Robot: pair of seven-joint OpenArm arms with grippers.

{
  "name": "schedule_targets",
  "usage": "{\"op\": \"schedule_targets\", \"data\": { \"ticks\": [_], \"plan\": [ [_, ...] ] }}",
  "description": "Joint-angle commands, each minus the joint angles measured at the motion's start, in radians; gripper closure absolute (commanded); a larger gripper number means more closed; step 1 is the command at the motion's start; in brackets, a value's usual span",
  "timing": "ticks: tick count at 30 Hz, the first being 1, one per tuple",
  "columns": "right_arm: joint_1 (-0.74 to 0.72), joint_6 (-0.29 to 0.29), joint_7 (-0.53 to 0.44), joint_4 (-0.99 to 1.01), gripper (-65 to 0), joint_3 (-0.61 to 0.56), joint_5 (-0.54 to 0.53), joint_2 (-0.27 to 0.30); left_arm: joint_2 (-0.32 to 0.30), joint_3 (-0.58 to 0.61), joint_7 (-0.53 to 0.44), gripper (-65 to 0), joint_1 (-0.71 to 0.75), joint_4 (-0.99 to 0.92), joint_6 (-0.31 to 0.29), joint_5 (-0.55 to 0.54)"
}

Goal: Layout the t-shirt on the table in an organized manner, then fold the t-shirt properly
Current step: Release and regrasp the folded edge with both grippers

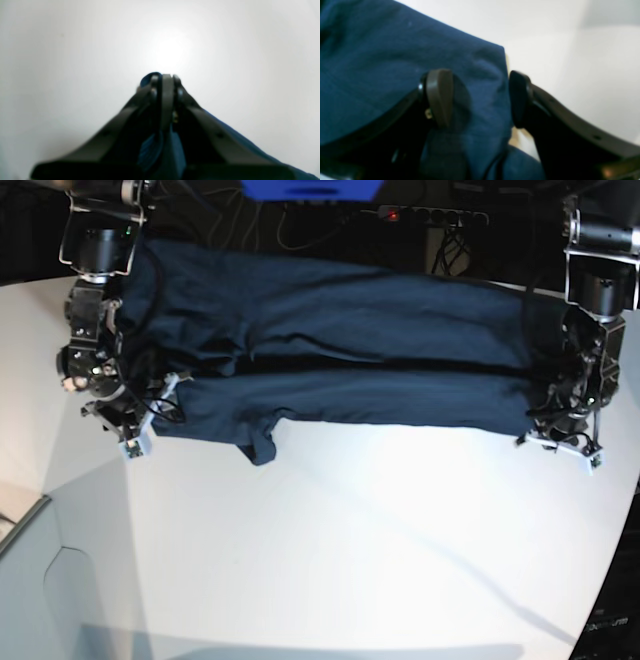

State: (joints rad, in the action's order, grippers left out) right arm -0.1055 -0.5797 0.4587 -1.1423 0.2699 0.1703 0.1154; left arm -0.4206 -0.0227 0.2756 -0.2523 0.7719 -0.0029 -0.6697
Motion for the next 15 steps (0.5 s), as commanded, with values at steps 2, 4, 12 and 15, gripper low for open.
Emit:
{"op": "schedule_targets", "data": {
  "ticks": [2,4,12,15],
  "plan": [
    [-0.006,-0.013,0.005,-0.005,-35.0,0.001,0.007,0.005,-0.019,-0.007,-0.022,-0.1,-0.02,0.013,-0.003,-0.002],
    [-0.006,-0.013,0.004,-0.009,-30.0,0.001,0.007,0.005,-0.019,-0.007,-0.02,-0.1,-0.02,0.013,-0.003,-0.002],
    [-0.063,-0.013,0.004,-0.011,0.0,0.002,0.007,0.005,-0.024,-0.01,-0.019,-0.1,-0.02,0.025,-0.003,-0.009],
    [-0.099,-0.013,0.004,-0.012,0.0,0.006,0.005,0.005,-0.027,-0.01,-0.019,-0.1,-0.028,0.027,-0.003,-0.011]
  ]
}}
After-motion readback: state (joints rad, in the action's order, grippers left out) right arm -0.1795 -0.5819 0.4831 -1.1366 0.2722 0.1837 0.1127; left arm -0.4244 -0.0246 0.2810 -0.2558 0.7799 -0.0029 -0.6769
